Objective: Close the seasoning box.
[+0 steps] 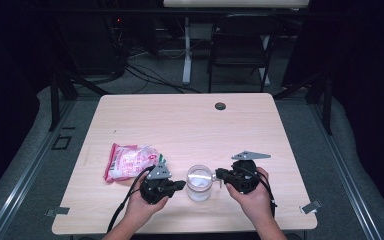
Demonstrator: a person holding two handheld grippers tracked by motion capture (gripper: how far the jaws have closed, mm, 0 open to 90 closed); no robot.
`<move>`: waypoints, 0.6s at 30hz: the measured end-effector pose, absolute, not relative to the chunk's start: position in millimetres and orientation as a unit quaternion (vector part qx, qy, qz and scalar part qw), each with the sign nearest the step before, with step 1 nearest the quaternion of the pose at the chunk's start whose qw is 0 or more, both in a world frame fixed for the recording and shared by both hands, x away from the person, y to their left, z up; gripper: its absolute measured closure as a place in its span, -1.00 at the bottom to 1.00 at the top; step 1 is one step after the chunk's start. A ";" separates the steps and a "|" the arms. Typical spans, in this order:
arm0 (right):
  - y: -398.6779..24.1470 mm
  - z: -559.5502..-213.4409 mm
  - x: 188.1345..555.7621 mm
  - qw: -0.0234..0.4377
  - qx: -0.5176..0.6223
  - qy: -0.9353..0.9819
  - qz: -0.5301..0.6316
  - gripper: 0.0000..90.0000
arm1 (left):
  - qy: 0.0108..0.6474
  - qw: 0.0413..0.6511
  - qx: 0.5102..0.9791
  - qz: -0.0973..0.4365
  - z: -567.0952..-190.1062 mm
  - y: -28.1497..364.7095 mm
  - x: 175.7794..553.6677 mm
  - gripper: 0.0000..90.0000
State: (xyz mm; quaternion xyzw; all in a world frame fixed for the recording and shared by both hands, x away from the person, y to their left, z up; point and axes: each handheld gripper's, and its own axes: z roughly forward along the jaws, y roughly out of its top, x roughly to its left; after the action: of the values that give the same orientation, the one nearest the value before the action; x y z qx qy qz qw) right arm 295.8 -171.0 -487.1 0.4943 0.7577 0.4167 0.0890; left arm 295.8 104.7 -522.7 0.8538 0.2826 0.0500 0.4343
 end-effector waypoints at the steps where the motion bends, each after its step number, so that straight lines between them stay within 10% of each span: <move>1: -171.0 -487.1 295.8 0.088 0.495 0.757 0.418 0.87 | 0.282 0.434 0.854 0.046 -522.9 104.2 295.6 0.99; 18: -171.2 -488.8 294.6 0.092 0.494 0.755 0.421 0.80 | 0.273 0.445 0.851 0.050 -515.9 104.1 292.7 0.99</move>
State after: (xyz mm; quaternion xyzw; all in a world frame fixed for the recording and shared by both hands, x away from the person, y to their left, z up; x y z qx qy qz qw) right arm 294.6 -171.2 -488.8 0.4938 0.7551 0.4215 0.0916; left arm 292.7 104.1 -515.9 0.8514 0.2725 0.0498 0.4453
